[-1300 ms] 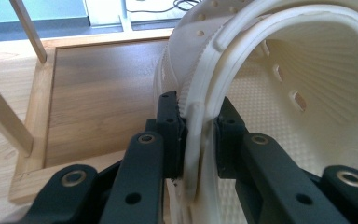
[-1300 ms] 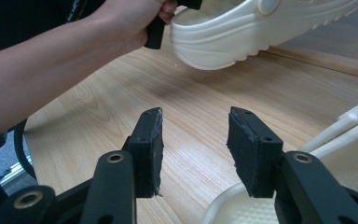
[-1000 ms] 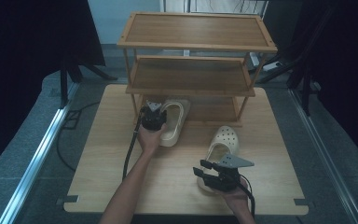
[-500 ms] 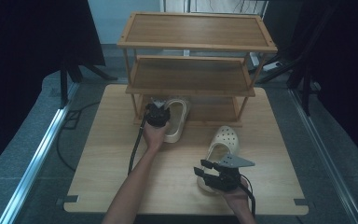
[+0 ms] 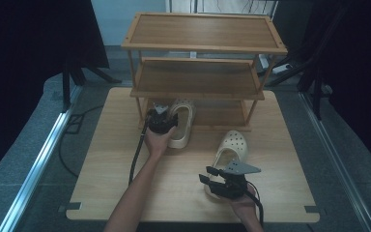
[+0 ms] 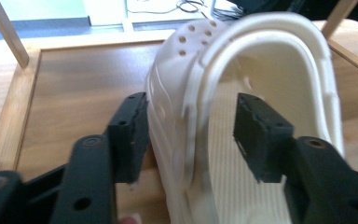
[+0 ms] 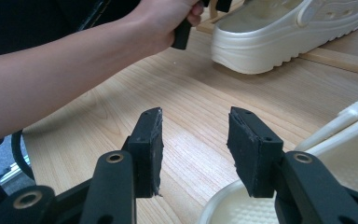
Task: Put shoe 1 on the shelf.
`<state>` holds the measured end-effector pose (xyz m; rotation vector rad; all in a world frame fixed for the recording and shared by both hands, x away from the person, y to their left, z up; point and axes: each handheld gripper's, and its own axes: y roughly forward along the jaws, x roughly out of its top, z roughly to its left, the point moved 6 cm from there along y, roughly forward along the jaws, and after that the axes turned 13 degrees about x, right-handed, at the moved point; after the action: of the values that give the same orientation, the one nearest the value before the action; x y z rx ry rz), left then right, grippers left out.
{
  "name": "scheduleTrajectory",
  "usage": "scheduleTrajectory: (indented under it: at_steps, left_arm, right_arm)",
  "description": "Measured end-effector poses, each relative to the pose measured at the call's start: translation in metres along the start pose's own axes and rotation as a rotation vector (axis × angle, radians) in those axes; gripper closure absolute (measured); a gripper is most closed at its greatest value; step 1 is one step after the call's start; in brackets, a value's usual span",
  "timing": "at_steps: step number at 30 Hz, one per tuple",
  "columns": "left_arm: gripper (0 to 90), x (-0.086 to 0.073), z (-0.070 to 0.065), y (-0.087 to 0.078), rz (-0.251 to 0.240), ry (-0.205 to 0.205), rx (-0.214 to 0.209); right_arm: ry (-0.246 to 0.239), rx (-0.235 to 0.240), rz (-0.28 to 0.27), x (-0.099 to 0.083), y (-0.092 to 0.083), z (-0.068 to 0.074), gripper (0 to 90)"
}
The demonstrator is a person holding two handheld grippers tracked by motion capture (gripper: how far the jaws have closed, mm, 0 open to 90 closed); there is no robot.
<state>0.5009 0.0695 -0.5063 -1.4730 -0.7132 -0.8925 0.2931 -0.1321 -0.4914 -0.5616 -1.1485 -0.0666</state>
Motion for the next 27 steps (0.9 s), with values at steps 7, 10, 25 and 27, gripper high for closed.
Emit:
scheduleTrajectory:
  at_steps: [7,10,25,27]
  left_arm:
    - [34.4,-0.012,0.008,-0.027,0.005,0.011,-0.08]
    - [34.8,-0.017,0.011,-0.046,-0.007,0.035,-0.113]
    - [89.4,-0.048,0.017,-0.11,0.019,0.126,-0.195]
    - [90.0,-0.053,0.018,-0.115,0.031,0.122,-0.207]
  right_arm:
    - [-0.004,0.0,0.011,-0.001,0.002,0.001,54.6]
    - [-0.009,-0.004,0.005,-0.001,0.001,0.001,54.7]
    - [-0.011,-0.002,0.008,0.0,0.003,0.003,54.5]
    - [-0.012,-0.003,0.01,0.0,0.003,0.004,54.5]
